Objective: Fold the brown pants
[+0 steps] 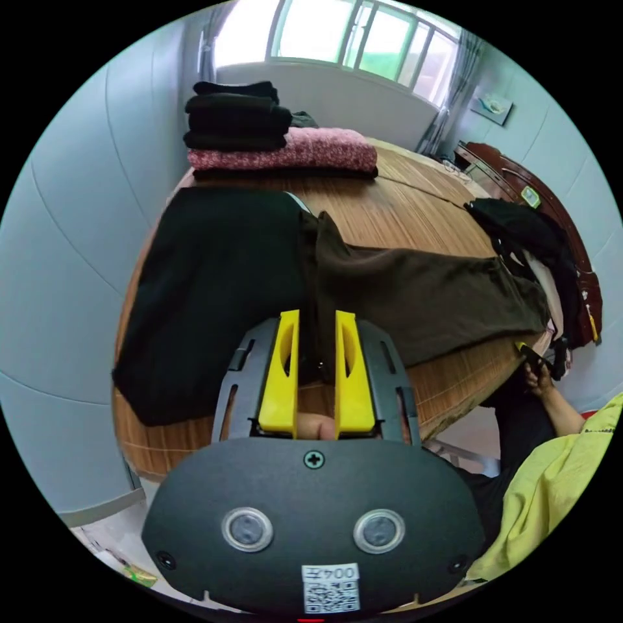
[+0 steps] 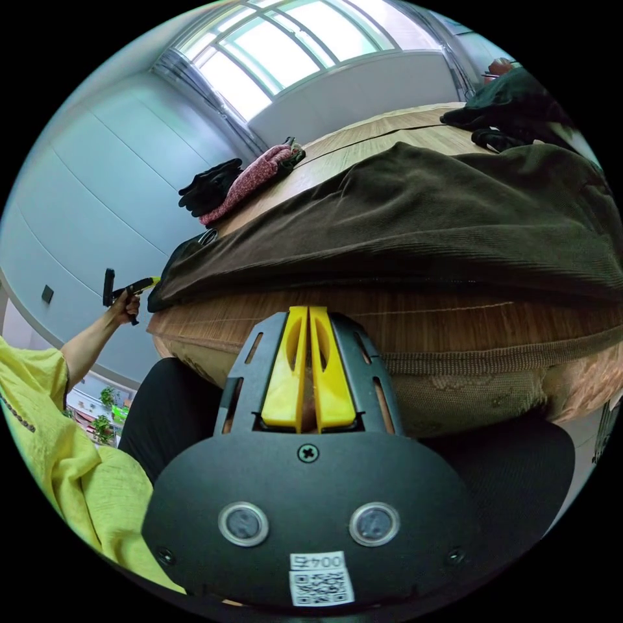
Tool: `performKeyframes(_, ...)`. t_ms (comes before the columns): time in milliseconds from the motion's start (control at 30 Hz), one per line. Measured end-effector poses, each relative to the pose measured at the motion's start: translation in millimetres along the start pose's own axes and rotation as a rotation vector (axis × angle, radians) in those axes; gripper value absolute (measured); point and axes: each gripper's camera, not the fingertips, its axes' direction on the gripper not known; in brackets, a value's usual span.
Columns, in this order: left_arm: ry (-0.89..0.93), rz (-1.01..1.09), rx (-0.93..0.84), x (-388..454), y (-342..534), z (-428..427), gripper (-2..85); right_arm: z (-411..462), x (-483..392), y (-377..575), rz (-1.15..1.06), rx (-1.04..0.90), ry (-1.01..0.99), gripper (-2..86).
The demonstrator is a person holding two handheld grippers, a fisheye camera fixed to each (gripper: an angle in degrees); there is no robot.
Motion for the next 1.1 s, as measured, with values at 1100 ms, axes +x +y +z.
performKeyframes(1100, -0.353, 0.196, -0.086, 124.1, -139.2, 94.4, 8.7, -8.7, 44.4, -20.3, 0.069, -0.003, -0.116, -0.9)
